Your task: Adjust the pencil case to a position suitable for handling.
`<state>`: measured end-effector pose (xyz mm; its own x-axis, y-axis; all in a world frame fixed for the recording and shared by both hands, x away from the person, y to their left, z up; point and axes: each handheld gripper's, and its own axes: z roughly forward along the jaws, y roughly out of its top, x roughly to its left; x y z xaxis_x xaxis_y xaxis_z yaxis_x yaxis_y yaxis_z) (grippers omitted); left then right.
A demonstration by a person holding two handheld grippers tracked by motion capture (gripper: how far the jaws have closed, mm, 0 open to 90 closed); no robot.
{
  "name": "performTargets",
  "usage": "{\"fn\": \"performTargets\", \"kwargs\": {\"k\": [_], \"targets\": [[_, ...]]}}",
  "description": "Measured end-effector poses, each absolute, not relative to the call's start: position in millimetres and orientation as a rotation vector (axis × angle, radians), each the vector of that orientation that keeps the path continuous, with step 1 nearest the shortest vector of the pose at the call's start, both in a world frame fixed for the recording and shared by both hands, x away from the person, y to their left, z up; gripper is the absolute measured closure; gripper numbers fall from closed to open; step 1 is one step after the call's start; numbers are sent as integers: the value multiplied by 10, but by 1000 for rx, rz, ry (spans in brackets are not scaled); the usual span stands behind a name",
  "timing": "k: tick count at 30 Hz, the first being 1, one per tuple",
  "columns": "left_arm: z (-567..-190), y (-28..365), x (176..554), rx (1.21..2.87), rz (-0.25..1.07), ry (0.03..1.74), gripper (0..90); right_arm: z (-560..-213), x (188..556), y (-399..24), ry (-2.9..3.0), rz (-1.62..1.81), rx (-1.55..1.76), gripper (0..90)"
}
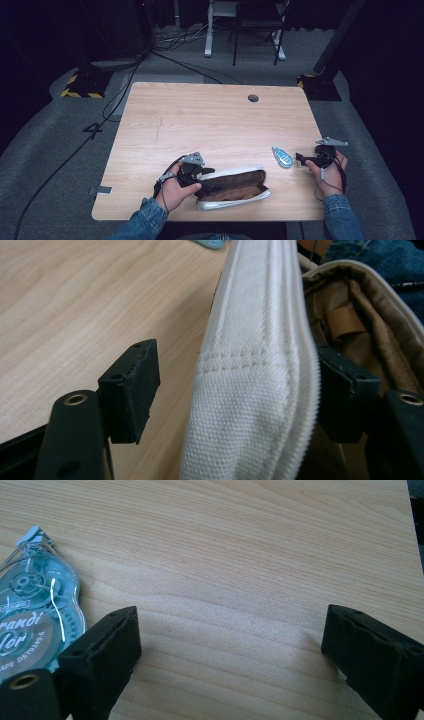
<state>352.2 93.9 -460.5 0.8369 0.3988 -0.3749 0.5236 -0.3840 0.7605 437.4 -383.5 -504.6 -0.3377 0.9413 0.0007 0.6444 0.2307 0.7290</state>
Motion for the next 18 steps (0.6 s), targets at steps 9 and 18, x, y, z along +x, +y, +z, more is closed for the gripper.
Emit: {"fn": "performTargets", "kwargs": {"k": [9,18], "targets": [[-4424,1070,3515,1976,-88,661,275,-5047,4378,-3832,2065,897,1454,90],[-4247,1400,3590,1879,-19,710,276,-5047,4370,-3834,2073,899,1440,93]]}}
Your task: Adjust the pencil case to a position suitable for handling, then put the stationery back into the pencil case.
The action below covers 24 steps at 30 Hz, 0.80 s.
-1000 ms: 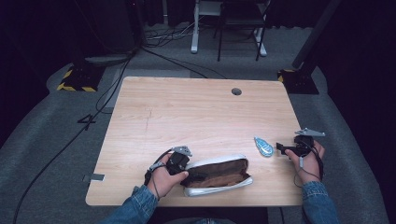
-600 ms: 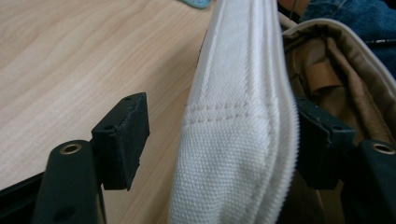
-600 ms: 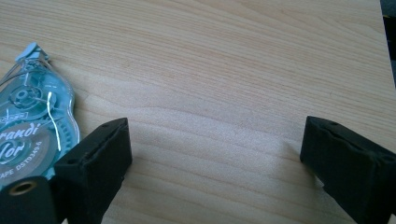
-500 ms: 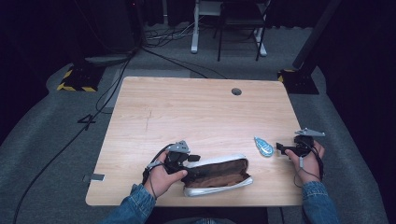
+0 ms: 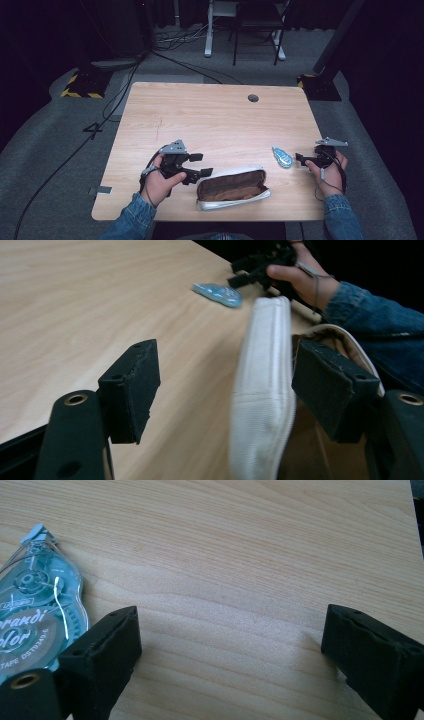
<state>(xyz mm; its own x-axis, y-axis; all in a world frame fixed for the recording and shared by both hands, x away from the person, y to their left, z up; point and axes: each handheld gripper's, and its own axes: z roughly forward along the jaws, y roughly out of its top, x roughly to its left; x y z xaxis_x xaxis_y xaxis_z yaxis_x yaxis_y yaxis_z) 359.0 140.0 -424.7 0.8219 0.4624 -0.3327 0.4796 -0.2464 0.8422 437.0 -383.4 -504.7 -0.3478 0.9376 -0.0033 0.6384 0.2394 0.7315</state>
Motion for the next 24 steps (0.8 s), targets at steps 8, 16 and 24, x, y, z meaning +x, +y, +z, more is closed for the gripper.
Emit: {"fn": "performTargets", "kwargs": {"k": [8,16,24], "targets": [[-4182,1737,3625,1862,99,795,278,-5041,4347,-3841,2057,902,1456,135],[-4283,2085,3735,1908,274,933,274,-5005,4334,-3865,2069,909,1465,221],[-4546,2348,3906,1965,377,1023,248,-4895,4316,-3827,2082,933,1451,278]]}}
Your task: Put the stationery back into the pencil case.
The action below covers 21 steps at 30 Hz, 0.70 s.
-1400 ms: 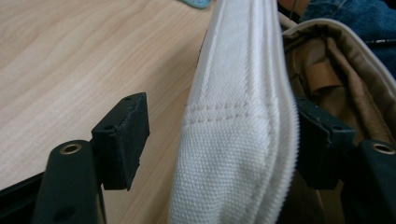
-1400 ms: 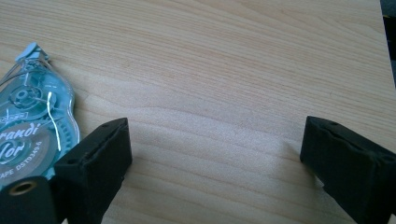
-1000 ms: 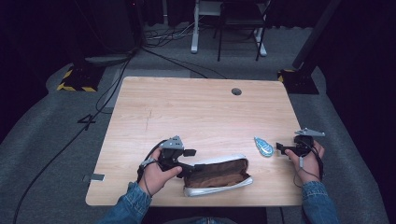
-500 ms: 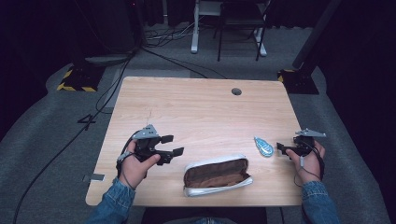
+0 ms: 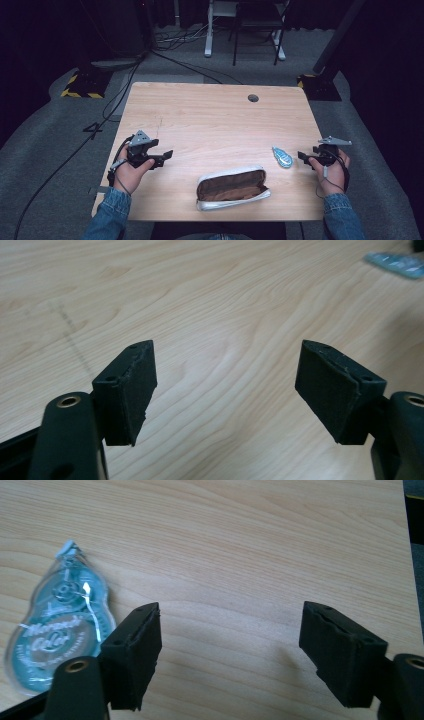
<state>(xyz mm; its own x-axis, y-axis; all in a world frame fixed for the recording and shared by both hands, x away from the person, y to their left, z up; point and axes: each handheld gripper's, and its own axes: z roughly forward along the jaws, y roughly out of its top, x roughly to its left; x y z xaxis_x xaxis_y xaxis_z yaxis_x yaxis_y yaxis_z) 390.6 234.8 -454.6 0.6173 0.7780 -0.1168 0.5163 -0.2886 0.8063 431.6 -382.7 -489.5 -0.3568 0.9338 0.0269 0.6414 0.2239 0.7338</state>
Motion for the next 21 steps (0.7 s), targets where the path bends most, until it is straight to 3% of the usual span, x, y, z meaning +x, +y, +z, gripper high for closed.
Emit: {"fn": "performTargets", "kwargs": {"k": [9,21], "targets": [[-4788,2489,4039,2013,341,1201,242,-4803,4273,-3752,2104,990,1481,402],[-4959,2496,4120,2096,416,1225,207,-4725,4237,-3590,2181,966,1437,408]]}}
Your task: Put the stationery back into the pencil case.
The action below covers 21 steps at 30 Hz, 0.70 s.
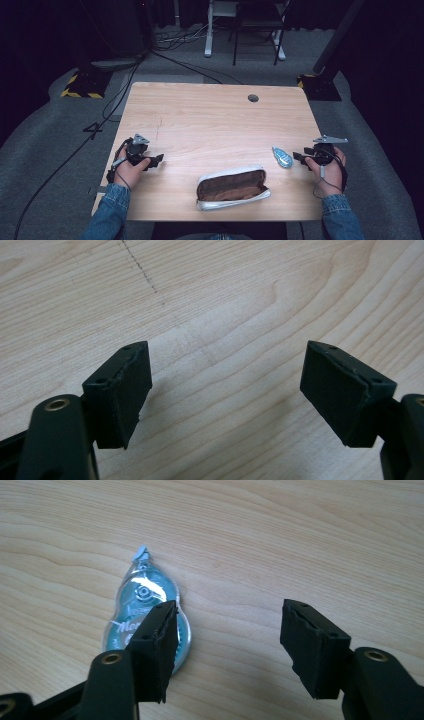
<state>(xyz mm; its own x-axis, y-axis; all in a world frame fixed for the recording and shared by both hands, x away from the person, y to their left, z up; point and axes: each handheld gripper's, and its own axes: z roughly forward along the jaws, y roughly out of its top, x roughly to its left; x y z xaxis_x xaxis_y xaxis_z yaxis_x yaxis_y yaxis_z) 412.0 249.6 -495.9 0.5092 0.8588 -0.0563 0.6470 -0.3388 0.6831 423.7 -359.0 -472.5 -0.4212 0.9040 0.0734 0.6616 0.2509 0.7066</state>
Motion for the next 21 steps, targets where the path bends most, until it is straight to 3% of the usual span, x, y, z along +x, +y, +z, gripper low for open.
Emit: {"fn": "performTargets", "kwargs": {"k": [5,21], "targets": [[-5017,2487,4135,2120,442,1233,158,-4702,4234,-3510,2205,967,1423,407],[-5049,2494,4162,2090,469,1240,128,-4716,4263,-3306,2265,968,1390,387]]}}
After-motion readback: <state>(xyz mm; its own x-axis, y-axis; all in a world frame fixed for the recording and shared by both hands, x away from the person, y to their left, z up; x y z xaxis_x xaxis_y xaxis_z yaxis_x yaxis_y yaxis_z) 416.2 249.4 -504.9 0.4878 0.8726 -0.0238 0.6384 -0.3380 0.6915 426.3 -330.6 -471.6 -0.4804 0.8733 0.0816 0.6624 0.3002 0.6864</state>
